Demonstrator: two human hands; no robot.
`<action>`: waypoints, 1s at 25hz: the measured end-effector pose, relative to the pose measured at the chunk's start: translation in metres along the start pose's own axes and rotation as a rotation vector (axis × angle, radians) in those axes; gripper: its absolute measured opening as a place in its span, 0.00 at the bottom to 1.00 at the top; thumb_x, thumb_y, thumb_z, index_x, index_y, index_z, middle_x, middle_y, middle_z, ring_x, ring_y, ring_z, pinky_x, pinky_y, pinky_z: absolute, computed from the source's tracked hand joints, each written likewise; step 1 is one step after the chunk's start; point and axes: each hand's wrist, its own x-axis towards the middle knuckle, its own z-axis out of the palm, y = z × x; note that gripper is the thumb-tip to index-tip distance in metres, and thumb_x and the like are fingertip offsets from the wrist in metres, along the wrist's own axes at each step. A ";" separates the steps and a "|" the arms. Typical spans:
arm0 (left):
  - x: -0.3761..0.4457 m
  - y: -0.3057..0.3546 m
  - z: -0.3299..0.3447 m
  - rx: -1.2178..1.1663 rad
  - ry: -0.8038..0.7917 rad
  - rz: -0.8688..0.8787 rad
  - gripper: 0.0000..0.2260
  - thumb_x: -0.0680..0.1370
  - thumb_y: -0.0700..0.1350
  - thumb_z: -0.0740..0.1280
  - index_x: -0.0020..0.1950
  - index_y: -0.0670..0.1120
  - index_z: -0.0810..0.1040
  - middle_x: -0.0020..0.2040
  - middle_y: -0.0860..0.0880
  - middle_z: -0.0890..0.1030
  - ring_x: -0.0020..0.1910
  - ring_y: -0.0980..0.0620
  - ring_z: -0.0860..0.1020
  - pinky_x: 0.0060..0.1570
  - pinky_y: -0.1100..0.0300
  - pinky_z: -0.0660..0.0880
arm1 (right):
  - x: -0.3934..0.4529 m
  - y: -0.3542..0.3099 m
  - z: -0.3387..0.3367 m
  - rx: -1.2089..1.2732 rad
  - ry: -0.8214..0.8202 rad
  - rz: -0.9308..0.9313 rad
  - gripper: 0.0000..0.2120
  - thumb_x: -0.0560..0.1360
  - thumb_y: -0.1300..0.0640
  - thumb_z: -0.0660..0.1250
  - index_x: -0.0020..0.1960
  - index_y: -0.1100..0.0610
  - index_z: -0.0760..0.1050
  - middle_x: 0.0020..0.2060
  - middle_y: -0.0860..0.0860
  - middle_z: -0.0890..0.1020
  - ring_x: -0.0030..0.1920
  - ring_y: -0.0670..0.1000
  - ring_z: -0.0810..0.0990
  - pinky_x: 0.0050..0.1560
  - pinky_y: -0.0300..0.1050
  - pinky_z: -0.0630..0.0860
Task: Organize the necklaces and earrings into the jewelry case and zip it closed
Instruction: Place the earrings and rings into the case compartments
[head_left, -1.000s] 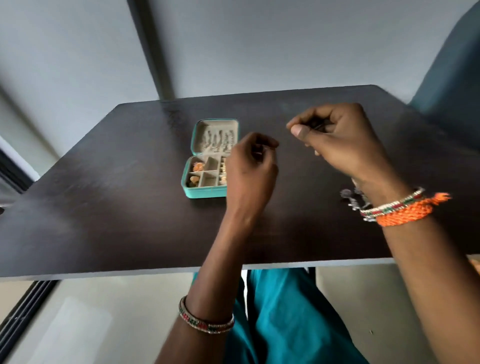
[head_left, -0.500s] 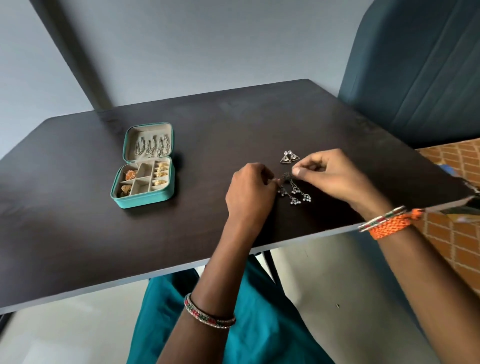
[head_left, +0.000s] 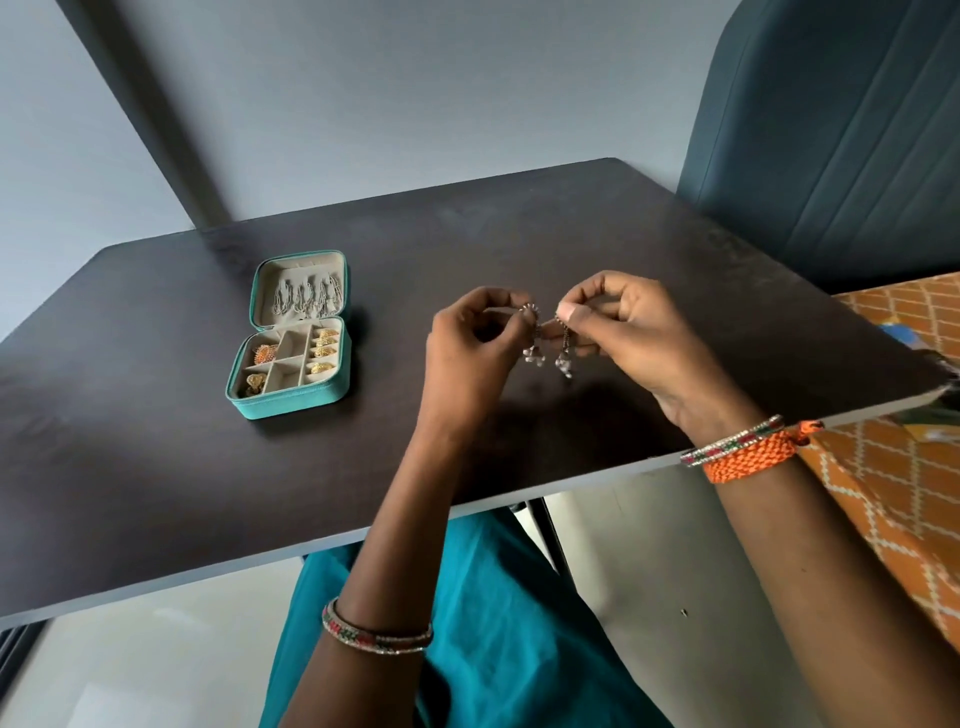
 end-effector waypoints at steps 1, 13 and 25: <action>-0.003 0.005 -0.004 -0.052 0.000 0.009 0.04 0.76 0.38 0.68 0.44 0.46 0.79 0.38 0.48 0.82 0.37 0.53 0.81 0.42 0.57 0.77 | -0.003 -0.007 0.003 0.043 -0.013 -0.007 0.05 0.75 0.65 0.67 0.42 0.56 0.76 0.34 0.50 0.83 0.34 0.43 0.82 0.36 0.34 0.76; -0.037 0.032 -0.045 -0.388 0.343 -0.016 0.03 0.73 0.39 0.70 0.45 0.43 0.83 0.38 0.49 0.84 0.36 0.59 0.80 0.37 0.67 0.74 | -0.026 -0.048 0.089 0.332 0.038 -0.107 0.05 0.72 0.67 0.70 0.46 0.60 0.82 0.40 0.52 0.85 0.42 0.47 0.85 0.42 0.35 0.78; -0.033 0.036 -0.092 -0.523 0.371 -0.126 0.05 0.78 0.38 0.65 0.49 0.38 0.79 0.31 0.48 0.81 0.30 0.55 0.79 0.32 0.64 0.77 | -0.018 -0.052 0.119 0.577 -0.078 0.070 0.07 0.75 0.64 0.65 0.49 0.57 0.81 0.35 0.50 0.83 0.38 0.47 0.81 0.40 0.38 0.78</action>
